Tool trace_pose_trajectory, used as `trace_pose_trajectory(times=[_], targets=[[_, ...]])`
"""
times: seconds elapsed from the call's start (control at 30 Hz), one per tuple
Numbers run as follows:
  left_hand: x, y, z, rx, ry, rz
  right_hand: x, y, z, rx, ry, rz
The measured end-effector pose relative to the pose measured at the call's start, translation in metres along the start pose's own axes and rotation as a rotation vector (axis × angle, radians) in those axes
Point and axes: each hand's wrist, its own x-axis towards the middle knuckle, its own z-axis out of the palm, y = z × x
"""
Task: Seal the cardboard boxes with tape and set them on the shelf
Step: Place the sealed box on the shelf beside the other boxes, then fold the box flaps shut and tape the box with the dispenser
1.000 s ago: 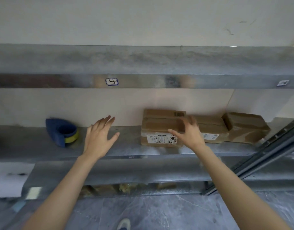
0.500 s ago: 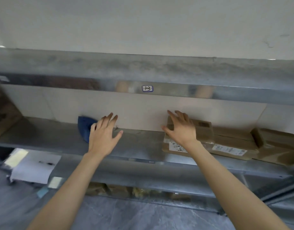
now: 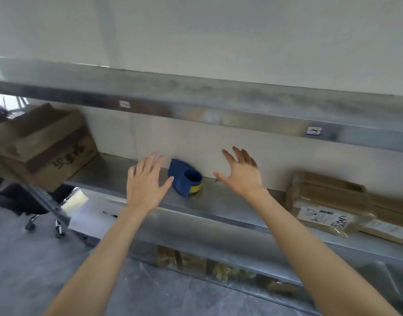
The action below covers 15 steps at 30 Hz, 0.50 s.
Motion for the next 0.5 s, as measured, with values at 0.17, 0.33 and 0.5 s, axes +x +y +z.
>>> trace_pose_trajectory(times=[0.17,0.33,0.5], targets=[[-0.003,-0.087,-0.017,0.026,0.012,0.006,0.012,-0.097,0.018,0.027,0.016,-0.038],[-0.003,-0.160,-0.028,0.043,0.028,0.014,0.029,-0.172,0.032,0.018,0.007,-0.080],[0.001,-0.216,-0.030,0.036,0.074,-0.030,0.056,-0.227,0.044,0.035,0.000,-0.138]])
